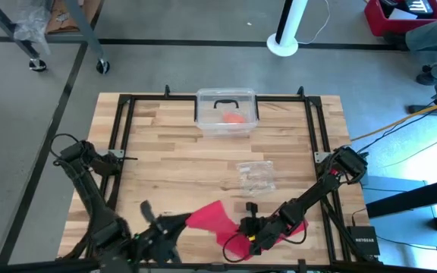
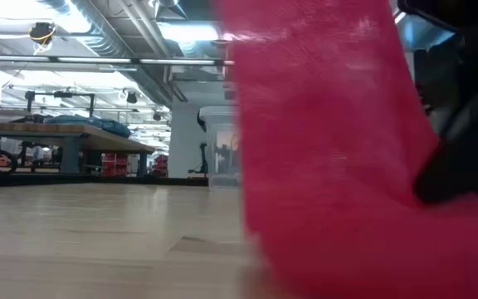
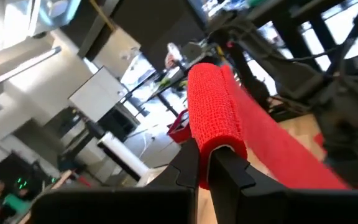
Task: Roll bandage
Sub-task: Roll the red bandage
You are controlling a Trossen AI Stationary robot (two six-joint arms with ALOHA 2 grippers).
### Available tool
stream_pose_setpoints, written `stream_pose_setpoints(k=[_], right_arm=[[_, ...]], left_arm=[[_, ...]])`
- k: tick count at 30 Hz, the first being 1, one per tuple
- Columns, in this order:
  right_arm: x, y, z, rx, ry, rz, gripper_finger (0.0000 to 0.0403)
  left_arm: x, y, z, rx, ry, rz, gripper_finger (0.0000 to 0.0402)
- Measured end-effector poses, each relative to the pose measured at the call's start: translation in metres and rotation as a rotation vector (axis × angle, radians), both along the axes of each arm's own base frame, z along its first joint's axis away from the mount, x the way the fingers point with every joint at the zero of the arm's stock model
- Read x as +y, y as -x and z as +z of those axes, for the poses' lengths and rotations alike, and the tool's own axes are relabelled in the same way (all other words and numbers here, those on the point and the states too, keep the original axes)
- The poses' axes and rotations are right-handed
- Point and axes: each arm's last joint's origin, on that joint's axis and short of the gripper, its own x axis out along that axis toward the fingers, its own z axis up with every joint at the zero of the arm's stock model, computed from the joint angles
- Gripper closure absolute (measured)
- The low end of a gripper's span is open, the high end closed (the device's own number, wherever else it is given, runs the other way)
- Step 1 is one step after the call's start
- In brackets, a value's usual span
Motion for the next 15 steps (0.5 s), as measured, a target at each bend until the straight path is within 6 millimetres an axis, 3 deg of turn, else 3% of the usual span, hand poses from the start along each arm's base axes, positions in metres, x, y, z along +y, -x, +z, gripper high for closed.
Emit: stream_pose_setpoints(k=[5, 11, 15], right_arm=[[-0.002, 0.0, -0.001, 0.006, -0.025, -0.058, 0.0383], [0.003, -0.004, 0.006, -0.065, -0.093, -0.056, 0.0342], [0.002, -0.003, 0.026, -0.106, -0.108, -0.023, 0.0296]], left_arm=[[-0.009, 0.012, 0.008, -0.008, 0.012, -0.038, 0.0396], [-0.003, 0.005, 0.005, -0.011, 0.02, -0.026, 0.0389], [0.0, 0.0, 0.0, 0.013, 0.006, -0.062, 0.0392]])
